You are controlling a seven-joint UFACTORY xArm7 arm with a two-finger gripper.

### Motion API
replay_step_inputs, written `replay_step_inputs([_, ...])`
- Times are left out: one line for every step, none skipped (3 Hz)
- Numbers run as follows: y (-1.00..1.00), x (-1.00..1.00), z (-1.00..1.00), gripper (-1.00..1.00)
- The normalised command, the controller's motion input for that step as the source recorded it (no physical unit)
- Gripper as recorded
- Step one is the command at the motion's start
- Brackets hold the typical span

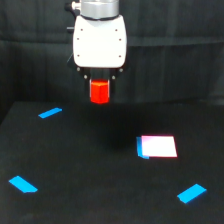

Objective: Pick up the red object from the table

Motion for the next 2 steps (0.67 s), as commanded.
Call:
replay_step_inputs([-0.14, 0.17, -0.03, -0.98])
replay_step_inputs([-0.14, 0.07, -0.09, -0.87])
